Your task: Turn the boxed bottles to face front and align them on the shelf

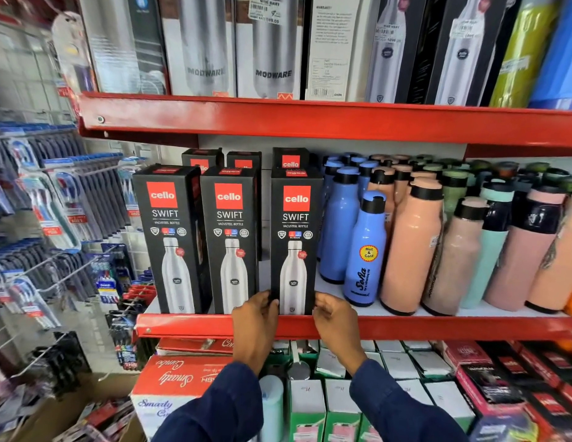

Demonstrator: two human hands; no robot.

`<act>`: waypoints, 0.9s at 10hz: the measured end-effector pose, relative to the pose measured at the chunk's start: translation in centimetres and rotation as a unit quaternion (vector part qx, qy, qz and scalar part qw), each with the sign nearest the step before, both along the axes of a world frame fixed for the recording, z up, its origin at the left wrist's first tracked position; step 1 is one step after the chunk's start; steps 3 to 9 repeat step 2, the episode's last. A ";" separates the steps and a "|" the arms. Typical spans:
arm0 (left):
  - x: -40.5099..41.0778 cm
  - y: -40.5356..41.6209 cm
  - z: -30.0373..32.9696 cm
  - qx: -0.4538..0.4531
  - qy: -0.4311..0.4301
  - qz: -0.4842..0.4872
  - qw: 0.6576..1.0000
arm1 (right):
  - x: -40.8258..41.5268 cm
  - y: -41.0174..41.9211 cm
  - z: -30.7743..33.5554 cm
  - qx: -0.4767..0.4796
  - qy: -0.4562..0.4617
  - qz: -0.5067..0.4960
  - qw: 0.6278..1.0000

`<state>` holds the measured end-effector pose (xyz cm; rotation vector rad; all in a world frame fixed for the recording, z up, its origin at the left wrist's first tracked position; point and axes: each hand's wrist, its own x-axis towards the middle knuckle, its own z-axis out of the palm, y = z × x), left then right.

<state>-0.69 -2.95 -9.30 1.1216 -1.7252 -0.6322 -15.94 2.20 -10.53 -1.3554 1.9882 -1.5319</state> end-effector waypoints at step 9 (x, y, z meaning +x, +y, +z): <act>0.5 0.5 0.7 0.008 0.026 -0.010 1.000 | 0.5 0.2 1.1 -0.023 -0.045 -0.043 0.998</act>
